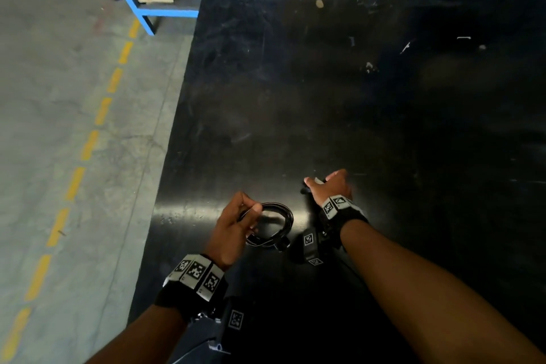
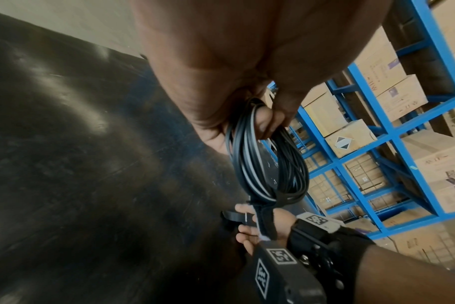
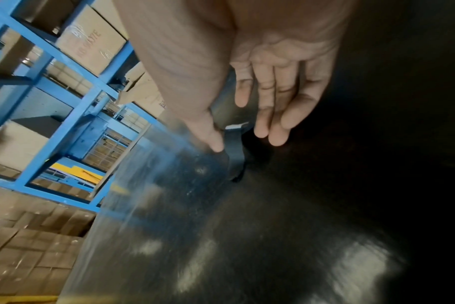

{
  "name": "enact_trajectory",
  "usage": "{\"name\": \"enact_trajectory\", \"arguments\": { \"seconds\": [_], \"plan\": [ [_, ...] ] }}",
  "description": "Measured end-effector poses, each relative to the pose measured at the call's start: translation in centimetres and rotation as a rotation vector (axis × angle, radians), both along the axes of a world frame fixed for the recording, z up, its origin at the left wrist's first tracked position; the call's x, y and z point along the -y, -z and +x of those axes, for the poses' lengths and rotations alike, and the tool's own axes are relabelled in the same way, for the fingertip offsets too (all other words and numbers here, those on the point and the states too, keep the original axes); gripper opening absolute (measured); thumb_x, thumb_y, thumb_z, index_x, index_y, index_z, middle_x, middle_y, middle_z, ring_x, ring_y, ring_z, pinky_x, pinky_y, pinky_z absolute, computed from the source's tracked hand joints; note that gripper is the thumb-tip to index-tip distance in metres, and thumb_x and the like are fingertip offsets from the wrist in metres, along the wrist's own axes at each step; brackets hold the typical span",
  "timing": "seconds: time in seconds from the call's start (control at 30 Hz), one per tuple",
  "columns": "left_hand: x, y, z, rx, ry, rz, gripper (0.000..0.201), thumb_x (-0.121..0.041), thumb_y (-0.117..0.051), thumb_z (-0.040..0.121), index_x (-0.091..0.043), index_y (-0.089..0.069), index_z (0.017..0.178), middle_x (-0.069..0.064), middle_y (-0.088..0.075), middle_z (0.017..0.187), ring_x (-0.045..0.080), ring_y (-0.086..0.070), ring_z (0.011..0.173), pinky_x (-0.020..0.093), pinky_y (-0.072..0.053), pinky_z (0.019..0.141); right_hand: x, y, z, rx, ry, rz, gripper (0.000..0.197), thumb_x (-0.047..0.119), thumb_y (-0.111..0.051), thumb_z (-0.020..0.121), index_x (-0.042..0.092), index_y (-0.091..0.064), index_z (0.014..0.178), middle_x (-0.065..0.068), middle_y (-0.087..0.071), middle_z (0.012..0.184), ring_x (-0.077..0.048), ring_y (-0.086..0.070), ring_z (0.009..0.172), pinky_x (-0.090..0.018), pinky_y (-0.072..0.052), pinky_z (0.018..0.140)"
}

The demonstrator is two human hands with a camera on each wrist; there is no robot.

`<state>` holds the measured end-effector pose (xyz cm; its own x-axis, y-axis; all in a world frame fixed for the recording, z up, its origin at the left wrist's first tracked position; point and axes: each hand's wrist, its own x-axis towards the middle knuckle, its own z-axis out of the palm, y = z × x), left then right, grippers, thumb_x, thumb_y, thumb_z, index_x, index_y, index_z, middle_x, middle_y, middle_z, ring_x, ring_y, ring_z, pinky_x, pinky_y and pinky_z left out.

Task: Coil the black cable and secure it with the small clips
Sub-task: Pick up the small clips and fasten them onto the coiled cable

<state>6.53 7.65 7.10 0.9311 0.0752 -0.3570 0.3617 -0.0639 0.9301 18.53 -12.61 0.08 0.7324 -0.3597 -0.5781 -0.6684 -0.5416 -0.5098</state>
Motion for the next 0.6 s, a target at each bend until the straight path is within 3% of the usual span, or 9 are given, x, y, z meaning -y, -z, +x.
{"name": "enact_trajectory", "arguments": {
  "seconds": [0.1,0.2,0.33,0.4,0.47,0.5,0.6],
  "plan": [
    [-0.1,-0.4,0.4,0.033,-0.004,0.044,0.019,-0.014,-0.056,0.102,-0.017,-0.052,0.084,-0.012,-0.057,0.067,0.002,-0.053,0.060,0.017,-0.046,0.060,0.0,0.1,0.3,0.019,0.022,0.000,0.042,0.030,-0.080,0.079,0.013,-0.059,0.111,-0.007,-0.067,0.107,-0.031,-0.066,0.107,-0.033,-0.051,0.082],
    [-0.2,-0.9,1.0,0.060,-0.033,0.112,0.016,-0.017,-0.055,0.104,-0.019,-0.053,0.088,-0.009,-0.057,0.075,0.003,-0.055,0.065,0.023,-0.049,0.067,0.9,-0.4,0.2,0.103,0.017,0.056,0.019,0.025,-0.078,0.080,0.016,-0.067,0.093,-0.007,-0.075,0.099,-0.029,-0.072,0.098,-0.030,-0.055,0.082],
    [0.1,-1.2,1.7,0.092,-0.066,0.142,0.010,-0.035,-0.055,0.099,-0.029,-0.056,0.091,-0.015,-0.058,0.072,0.008,-0.057,0.068,0.030,-0.051,0.069,2.8,-1.5,-1.3,0.196,0.074,0.240,0.019,0.014,-0.078,0.076,0.024,-0.063,0.073,-0.005,-0.076,0.074,-0.029,-0.078,0.078,-0.047,-0.064,0.081],
    [0.6,-2.0,2.0,0.130,-0.056,0.161,0.009,-0.026,-0.053,0.104,-0.021,-0.056,0.098,-0.010,-0.058,0.077,0.000,-0.058,0.064,0.024,-0.050,0.066,3.5,-3.5,-2.3,0.262,0.149,0.357,0.021,0.007,-0.078,0.081,0.022,-0.065,0.075,-0.009,-0.075,0.075,-0.035,-0.078,0.079,-0.040,-0.062,0.072],
    [1.3,-3.0,2.2,0.173,-0.052,0.167,0.009,-0.017,-0.050,0.107,-0.010,-0.054,0.102,-0.002,-0.056,0.079,-0.004,-0.059,0.060,0.016,-0.050,0.061,3.8,-6.3,-3.6,0.303,0.200,0.446,0.015,0.002,-0.074,0.086,0.015,-0.068,0.082,-0.010,-0.075,0.079,-0.031,-0.077,0.080,-0.032,-0.057,0.068],
    [1.6,-3.3,2.3,0.198,-0.059,0.173,0.009,-0.018,-0.050,0.107,-0.011,-0.054,0.102,-0.001,-0.055,0.078,-0.002,-0.058,0.061,0.017,-0.050,0.062,3.8,-7.6,-4.3,0.319,0.213,0.489,0.013,0.001,-0.072,0.087,0.013,-0.070,0.084,-0.010,-0.076,0.082,-0.027,-0.074,0.079,-0.029,-0.056,0.068],
    [2.2,-4.1,2.5,0.257,-0.085,0.219,0.013,-0.033,-0.052,0.103,-0.020,-0.055,0.100,-0.004,-0.056,0.078,0.012,-0.055,0.070,0.040,-0.053,0.069,3.0,-11.6,-6.7,0.347,0.230,0.655,0.015,-0.003,-0.066,0.090,0.009,-0.074,0.091,-0.012,-0.076,0.094,-0.017,-0.070,0.075,-0.023,-0.056,0.066]
  ]
}}
